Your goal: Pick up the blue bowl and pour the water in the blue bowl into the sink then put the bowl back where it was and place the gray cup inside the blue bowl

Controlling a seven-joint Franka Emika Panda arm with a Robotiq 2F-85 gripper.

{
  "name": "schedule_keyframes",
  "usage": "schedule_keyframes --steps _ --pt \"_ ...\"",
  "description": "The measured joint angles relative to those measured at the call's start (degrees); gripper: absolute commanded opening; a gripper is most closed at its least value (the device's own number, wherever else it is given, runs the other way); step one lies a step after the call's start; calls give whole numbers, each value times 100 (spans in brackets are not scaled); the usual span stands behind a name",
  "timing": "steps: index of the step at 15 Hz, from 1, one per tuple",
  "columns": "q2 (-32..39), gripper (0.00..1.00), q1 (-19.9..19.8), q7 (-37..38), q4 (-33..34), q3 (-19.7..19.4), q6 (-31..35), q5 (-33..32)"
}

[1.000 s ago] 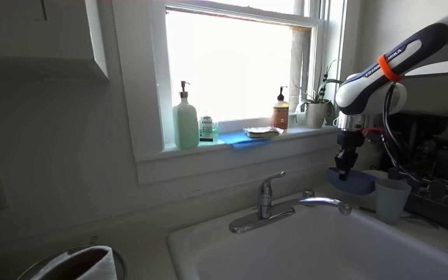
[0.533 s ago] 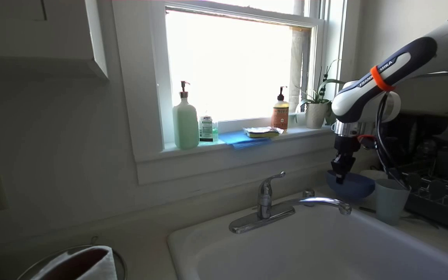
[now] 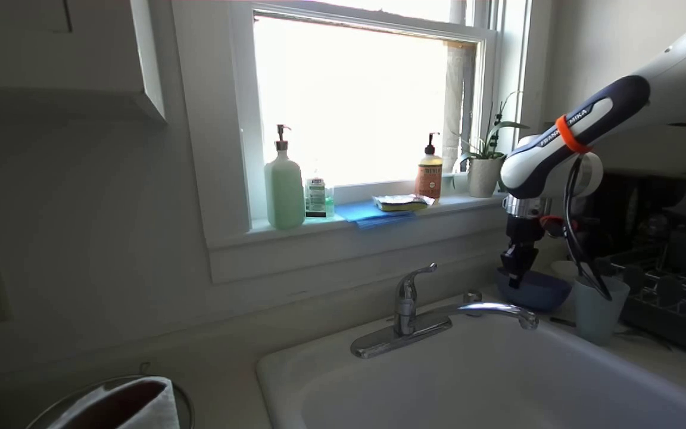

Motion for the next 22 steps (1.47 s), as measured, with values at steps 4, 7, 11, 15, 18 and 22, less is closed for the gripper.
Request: schedule_keyframes --steps 4,7,11,15,18,22 --pt "69 64 -7 109 114 54 5 4" --pt "5 85 -5 212 146 112 5 13" --pt "-337 100 60 815 41 124 -11 11" --pt "-850 100 168 1559 -231 9 -284 -96" --pt "-1195 100 216 1937 -437 -118 -924 -285" --pt "-1514 100 217 2158 -611 -253 -1766 -503"
